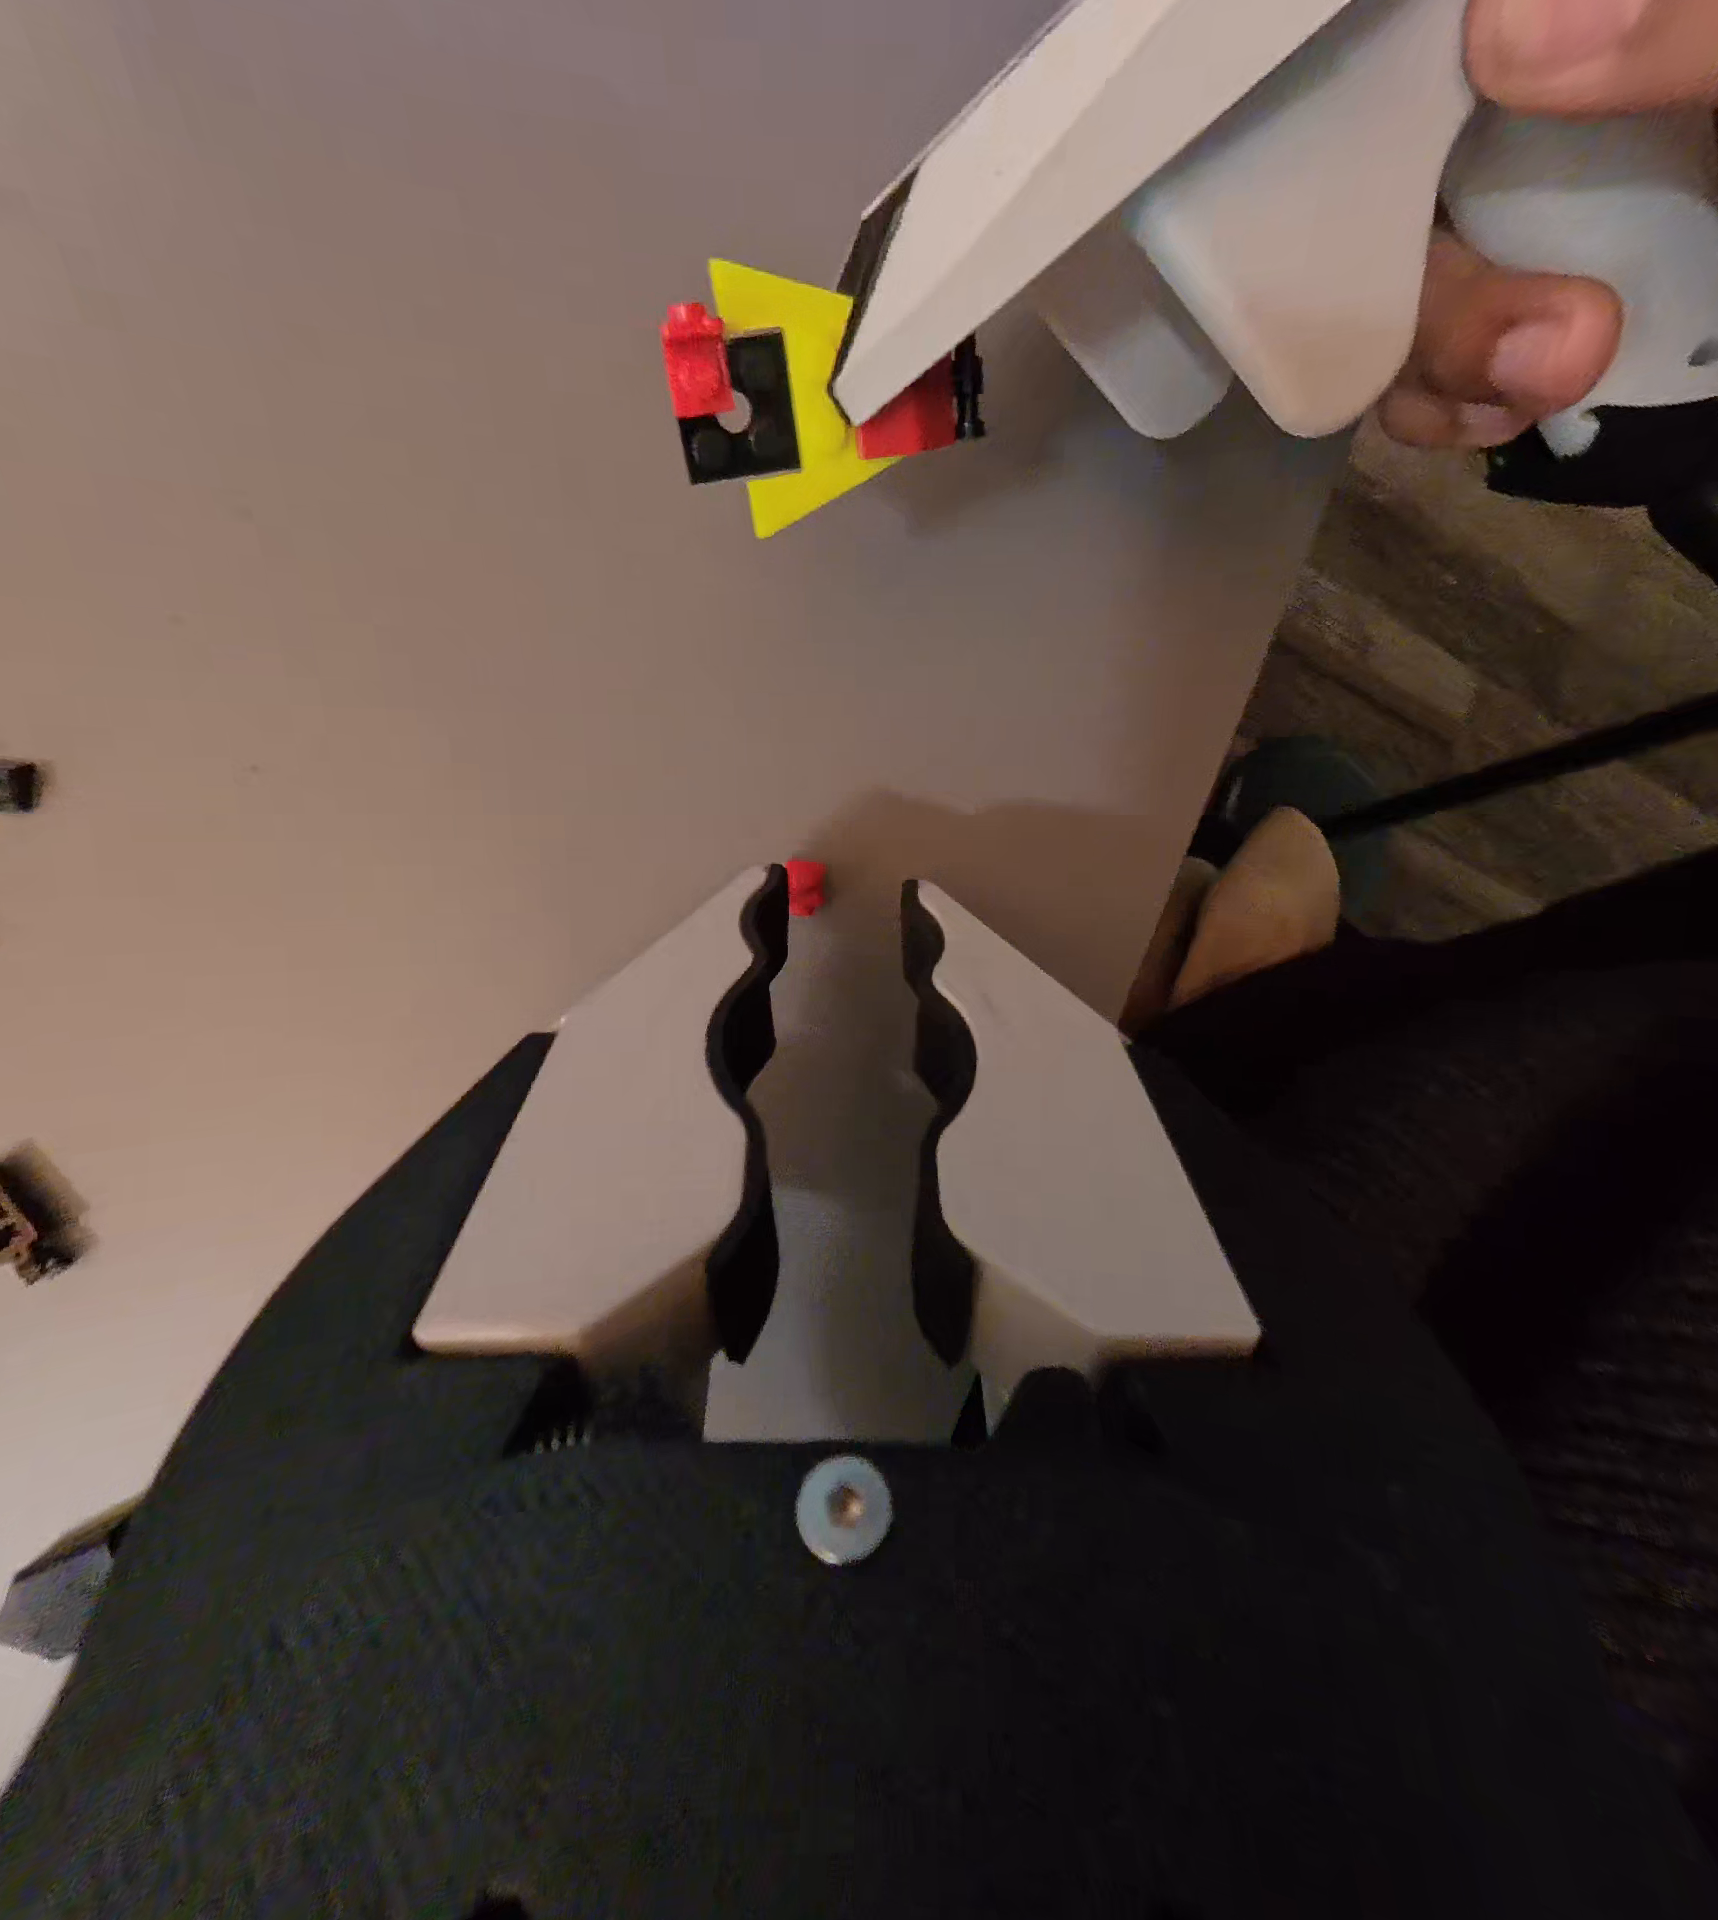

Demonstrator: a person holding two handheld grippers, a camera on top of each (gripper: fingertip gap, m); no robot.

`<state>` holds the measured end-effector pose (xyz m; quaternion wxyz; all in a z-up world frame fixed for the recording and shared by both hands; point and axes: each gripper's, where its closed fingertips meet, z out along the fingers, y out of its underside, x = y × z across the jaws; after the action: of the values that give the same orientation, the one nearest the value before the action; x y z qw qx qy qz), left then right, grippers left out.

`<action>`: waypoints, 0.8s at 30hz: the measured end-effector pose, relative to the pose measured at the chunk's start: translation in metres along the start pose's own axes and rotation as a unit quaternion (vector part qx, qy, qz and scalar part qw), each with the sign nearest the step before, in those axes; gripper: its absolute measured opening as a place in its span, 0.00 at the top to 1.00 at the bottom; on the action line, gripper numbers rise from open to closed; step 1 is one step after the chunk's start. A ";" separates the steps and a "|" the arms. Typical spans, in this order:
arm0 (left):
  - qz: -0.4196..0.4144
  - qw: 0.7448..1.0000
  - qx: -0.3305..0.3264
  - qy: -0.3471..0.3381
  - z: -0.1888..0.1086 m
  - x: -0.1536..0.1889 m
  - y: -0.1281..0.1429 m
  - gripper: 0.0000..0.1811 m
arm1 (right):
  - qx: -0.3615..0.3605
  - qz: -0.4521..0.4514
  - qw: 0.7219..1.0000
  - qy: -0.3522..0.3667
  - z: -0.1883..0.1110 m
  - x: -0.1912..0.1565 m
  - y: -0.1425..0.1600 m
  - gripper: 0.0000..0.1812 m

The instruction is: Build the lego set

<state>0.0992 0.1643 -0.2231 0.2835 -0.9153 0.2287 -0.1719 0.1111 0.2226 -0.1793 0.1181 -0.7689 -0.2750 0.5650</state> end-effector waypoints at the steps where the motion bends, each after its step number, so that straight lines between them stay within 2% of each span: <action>1: -0.001 1.000 0.003 -0.009 0.000 -0.002 0.000 0.90 | -0.001 0.000 1.000 -0.002 0.001 -0.001 0.001 0.90; 7: -0.004 1.000 -0.015 -0.022 0.007 -0.005 0.007 0.91 | -0.006 0.000 1.000 -0.008 0.002 -0.004 0.003 0.90; 11: 0.003 1.000 -0.013 -0.023 0.007 -0.006 0.006 0.98 | -0.007 -0.004 1.000 -0.003 0.002 -0.003 0.003 0.90; 18: 0.007 0.999 -0.024 -0.026 0.010 -0.007 0.008 0.91 | -0.011 -0.002 1.000 -0.003 0.005 -0.002 0.005 0.90; 24: 0.007 1.000 -0.024 -0.018 0.012 -0.004 0.006 0.92 | -0.011 -0.003 1.000 -0.002 0.005 -0.002 0.005 0.90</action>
<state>0.0993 0.1672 -0.2373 0.2671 -0.9231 0.2340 -0.1477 0.1079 0.2168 -0.1816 0.1107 -0.7685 -0.2840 0.5626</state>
